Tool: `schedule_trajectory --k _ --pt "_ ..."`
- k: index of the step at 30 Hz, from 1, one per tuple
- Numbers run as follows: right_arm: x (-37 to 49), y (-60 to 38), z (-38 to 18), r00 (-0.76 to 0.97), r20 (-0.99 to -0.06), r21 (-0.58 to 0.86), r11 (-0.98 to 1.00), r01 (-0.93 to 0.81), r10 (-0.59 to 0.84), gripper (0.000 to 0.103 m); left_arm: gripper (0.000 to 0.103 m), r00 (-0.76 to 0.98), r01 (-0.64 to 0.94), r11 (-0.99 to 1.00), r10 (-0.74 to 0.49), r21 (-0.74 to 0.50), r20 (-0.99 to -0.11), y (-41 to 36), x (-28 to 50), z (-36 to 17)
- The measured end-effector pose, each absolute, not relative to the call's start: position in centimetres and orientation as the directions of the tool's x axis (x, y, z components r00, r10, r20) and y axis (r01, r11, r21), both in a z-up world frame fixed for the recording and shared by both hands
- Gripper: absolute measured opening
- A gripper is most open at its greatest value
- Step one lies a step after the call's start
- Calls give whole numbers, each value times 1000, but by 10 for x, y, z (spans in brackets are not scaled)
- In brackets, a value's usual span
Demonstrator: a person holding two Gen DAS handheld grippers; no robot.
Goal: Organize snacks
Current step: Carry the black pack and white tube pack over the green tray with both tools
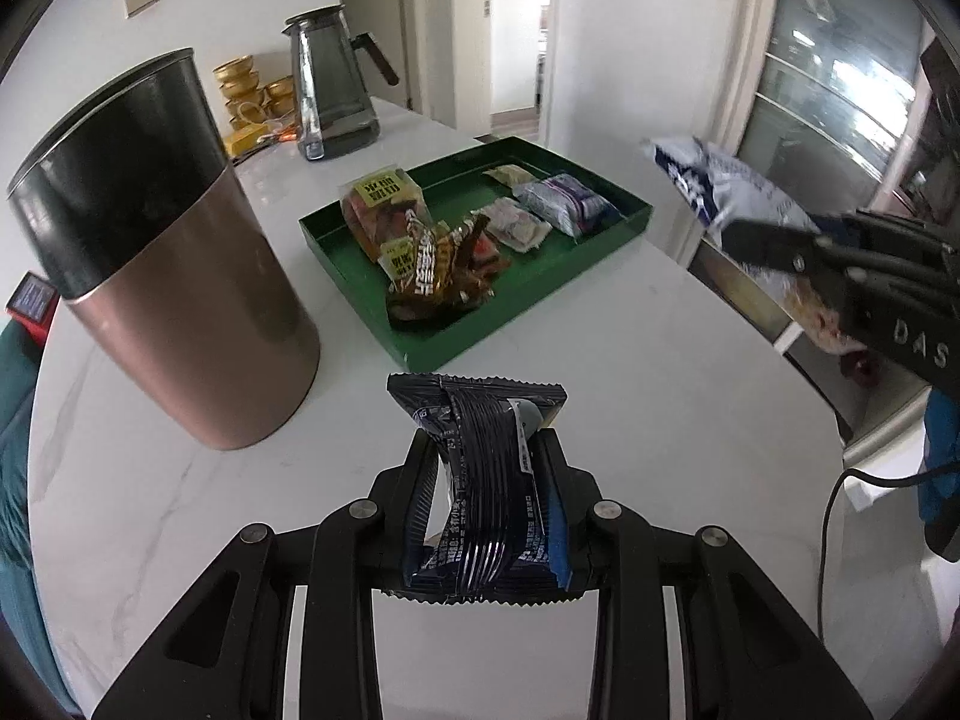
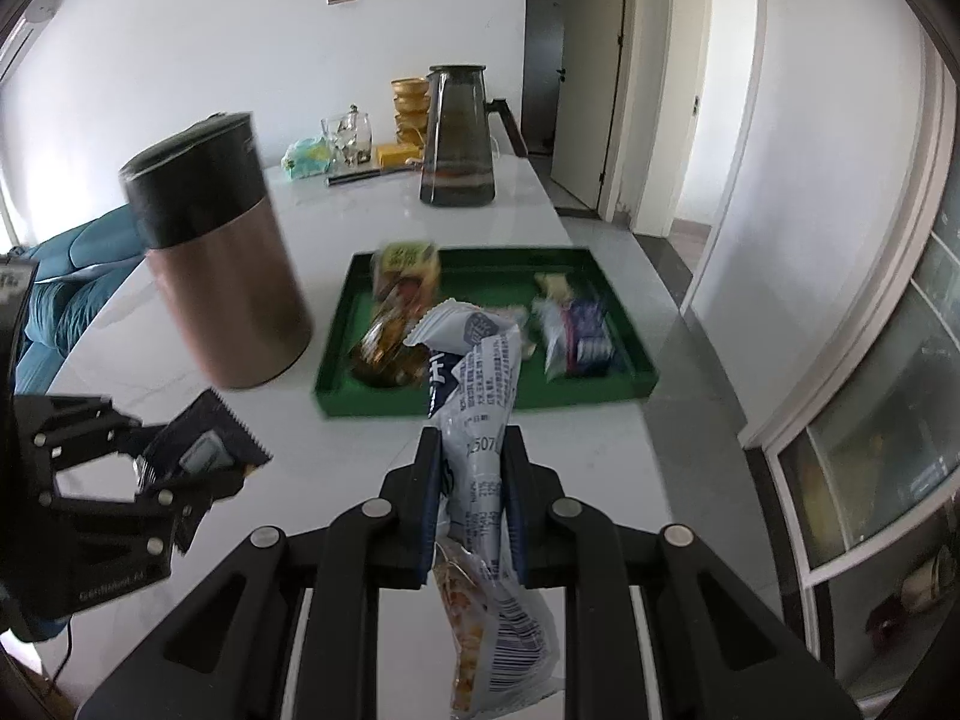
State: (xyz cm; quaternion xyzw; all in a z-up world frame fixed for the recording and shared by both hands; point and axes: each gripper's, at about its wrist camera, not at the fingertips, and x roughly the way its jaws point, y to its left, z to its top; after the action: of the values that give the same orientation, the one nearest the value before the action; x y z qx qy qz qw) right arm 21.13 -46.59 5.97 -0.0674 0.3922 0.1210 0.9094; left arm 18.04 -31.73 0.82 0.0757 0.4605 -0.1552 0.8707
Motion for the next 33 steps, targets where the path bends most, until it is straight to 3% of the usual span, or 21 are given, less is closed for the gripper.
schedule_trajectory --k 14,23,33 --pt "349 -478 47 690 -693 -28 948 -318 211 19 28 599 217 976 -123 13 -791 -362 301 22" --pt "422 -484 14 666 -719 -64 936 -345 197 19 28 602 121 991 -36 47 -798 -385 376 -8" --pt "471 -490 -29 630 -752 -44 939 -342 194 19 28 580 112 990 6 87 -815 -399 400 -45"
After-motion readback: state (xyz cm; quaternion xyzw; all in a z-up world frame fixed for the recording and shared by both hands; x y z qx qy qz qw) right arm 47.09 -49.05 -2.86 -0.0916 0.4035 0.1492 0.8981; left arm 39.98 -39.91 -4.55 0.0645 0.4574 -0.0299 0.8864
